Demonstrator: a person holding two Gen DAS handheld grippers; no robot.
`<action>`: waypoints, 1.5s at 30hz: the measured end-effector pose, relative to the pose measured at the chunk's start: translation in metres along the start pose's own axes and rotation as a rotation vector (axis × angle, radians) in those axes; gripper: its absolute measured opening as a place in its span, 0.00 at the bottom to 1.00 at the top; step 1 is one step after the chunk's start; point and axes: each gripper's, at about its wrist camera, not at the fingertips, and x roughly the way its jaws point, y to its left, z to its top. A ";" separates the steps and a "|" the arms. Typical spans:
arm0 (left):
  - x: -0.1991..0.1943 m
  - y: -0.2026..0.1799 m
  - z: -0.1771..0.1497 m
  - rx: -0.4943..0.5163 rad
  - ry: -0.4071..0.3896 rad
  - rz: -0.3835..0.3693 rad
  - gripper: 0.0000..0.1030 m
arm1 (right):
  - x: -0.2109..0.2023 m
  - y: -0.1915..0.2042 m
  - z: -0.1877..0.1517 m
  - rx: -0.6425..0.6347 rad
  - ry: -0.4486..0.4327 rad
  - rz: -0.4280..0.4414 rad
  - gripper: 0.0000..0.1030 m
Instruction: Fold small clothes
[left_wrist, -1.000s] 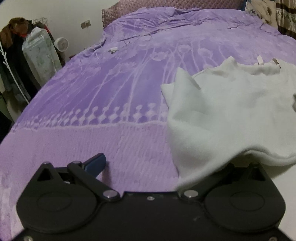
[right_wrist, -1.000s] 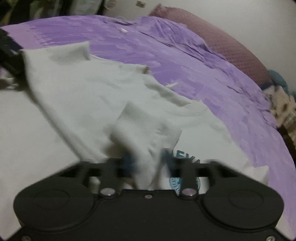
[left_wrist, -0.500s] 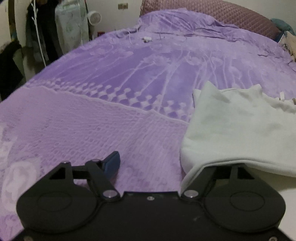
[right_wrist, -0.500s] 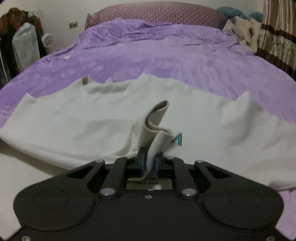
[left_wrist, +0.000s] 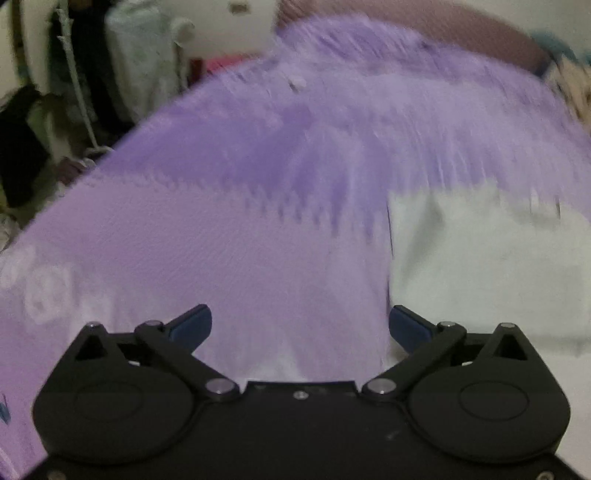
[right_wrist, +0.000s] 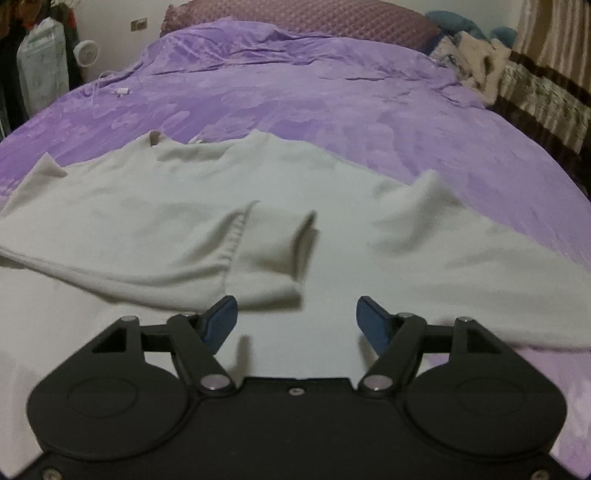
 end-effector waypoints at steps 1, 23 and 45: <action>0.000 -0.001 0.013 -0.040 -0.035 -0.036 1.00 | -0.003 -0.003 -0.001 0.009 -0.004 0.002 0.68; 0.154 -0.076 0.038 -0.077 0.174 -0.299 1.00 | -0.030 -0.011 -0.017 0.004 -0.068 0.081 0.68; 0.057 -0.049 -0.062 0.512 -0.106 -0.038 0.94 | -0.022 0.083 0.020 -0.166 -0.092 0.131 0.68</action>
